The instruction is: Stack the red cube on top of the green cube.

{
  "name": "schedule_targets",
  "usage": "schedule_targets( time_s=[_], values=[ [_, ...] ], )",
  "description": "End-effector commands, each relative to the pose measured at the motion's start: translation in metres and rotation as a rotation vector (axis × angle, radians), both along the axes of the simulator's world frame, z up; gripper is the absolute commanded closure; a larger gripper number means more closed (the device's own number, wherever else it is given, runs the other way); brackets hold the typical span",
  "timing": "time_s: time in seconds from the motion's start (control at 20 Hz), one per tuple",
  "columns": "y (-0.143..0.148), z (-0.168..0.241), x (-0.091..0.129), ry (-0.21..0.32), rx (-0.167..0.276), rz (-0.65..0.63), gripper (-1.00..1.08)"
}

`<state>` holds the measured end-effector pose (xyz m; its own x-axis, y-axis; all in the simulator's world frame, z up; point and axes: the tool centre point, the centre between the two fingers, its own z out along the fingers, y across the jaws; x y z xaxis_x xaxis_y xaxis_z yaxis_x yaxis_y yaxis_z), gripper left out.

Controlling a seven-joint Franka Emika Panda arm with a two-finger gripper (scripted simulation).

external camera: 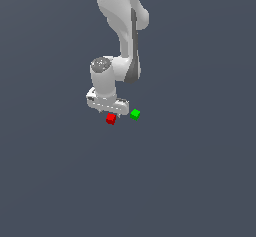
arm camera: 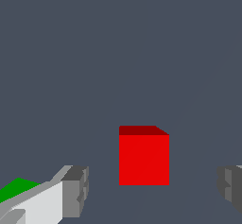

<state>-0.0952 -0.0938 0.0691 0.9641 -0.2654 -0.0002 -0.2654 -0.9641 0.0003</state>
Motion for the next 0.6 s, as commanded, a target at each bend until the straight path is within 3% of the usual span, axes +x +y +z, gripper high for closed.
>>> schedule_targets(
  time_s=[0.0,0.55],
  values=[
    [0.001,0.001,0.001,0.0,0.0,0.004,-0.92],
    [0.001,-0.028,0.0,0.0,0.0,0.003,-0.92]
  ],
)
